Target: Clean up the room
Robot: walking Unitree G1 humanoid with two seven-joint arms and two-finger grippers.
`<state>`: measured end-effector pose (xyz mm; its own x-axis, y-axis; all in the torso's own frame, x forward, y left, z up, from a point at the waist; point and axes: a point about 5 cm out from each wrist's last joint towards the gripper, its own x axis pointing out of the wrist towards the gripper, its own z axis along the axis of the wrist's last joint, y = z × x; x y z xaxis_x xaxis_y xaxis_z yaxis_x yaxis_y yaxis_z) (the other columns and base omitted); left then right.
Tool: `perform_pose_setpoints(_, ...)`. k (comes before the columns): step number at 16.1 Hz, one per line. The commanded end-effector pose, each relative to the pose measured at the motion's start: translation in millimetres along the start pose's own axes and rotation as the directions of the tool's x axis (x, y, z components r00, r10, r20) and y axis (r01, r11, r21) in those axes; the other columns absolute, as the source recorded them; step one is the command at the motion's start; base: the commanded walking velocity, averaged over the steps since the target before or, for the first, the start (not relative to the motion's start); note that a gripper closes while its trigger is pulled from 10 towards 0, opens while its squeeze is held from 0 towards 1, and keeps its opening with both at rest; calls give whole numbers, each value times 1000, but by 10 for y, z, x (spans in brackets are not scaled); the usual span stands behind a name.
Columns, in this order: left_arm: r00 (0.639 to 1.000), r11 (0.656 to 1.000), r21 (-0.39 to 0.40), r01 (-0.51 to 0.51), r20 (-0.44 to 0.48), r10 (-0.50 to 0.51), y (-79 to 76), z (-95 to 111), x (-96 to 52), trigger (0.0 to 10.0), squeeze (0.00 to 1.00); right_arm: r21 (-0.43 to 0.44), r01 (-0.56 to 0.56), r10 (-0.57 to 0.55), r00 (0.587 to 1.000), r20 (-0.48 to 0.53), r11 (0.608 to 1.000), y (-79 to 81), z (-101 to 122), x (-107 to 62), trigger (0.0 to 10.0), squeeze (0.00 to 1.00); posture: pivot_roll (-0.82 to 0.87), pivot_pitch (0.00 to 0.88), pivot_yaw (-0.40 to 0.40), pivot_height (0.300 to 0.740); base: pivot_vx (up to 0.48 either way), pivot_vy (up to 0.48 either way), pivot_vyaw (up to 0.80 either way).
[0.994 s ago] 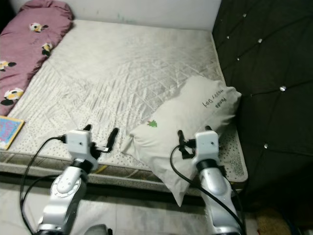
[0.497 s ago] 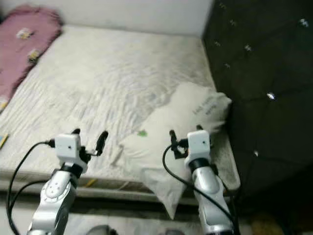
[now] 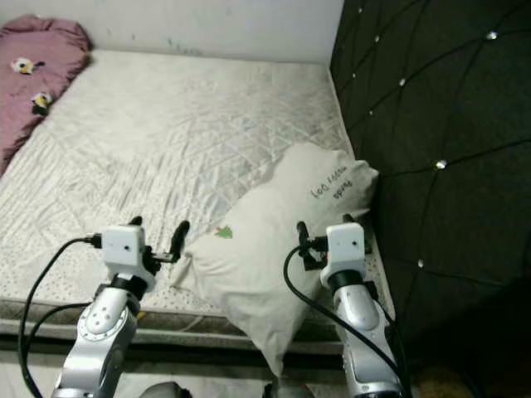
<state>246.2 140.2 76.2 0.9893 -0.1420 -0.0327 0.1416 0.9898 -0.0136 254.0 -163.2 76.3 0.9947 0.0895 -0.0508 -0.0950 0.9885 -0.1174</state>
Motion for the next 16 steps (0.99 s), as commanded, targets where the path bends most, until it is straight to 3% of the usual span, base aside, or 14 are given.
perform_pose_setpoints(1, 1000, 1000, 8, 7, 1, -7, -8, 21, 1, 10000, 0, -11, 22, -22, 1000, 7, 1000, -54, 12, 1, 10000, 0, -17, 78, -24, 740, 0, -285, 0)
perform_pose_setpoints(6, 1000, 1000, 6, 8, -5, -8, -21, 17, 2, 10000, 0, -9, 28, -28, 1000, 11, 1000, -70, 12, 3, 10000, 0, -19, 76, -24, 740, 0, -350, -384)
perform_pose_setpoints(16, 999, 999, -15, -47, -14, 47, 19, -13, -40, 10000, 0, 19, -27, 27, 1000, 6, 999, 0, 6, -10, 10000, 0, -13, 84, -38, 731, 0, 0, 0)
